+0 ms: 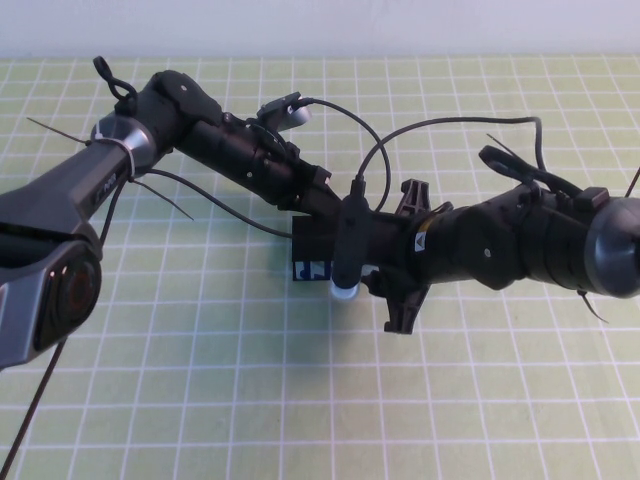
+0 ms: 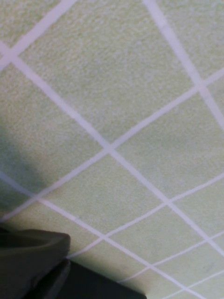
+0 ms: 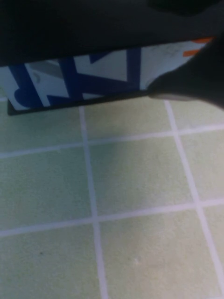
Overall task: Take glasses out of glasses case
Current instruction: Pick up the glasses from the glasses case
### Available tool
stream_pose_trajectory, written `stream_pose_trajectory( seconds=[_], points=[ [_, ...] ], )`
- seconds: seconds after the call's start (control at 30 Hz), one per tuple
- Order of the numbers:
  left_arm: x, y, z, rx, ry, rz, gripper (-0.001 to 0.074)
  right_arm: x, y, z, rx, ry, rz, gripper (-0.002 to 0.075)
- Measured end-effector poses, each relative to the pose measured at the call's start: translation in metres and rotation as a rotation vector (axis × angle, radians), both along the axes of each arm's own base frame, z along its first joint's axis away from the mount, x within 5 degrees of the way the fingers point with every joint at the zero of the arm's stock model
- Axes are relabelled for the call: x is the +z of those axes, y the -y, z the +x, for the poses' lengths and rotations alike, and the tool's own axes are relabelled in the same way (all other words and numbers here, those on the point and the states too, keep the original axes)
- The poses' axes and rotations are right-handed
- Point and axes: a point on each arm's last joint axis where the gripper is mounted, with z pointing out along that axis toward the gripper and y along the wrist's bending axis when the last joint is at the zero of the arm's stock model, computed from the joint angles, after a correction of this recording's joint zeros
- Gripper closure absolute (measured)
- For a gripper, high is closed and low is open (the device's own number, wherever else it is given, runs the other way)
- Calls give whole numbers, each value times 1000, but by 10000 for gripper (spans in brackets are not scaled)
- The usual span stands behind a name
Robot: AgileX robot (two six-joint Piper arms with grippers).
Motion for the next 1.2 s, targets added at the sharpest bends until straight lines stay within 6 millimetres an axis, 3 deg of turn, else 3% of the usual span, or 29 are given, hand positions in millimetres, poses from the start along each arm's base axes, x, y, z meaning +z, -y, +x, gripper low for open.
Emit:
stream_pose_trajectory(
  seconds=[0.97, 1.2],
  points=[
    [0, 0, 0, 4, -5, 0, 739, -19, -2, 16, 22, 107, -7, 477],
    [0, 0, 0, 7, -2, 0, 739, -19, -3, 18, 22, 131, 7, 540]
  ],
)
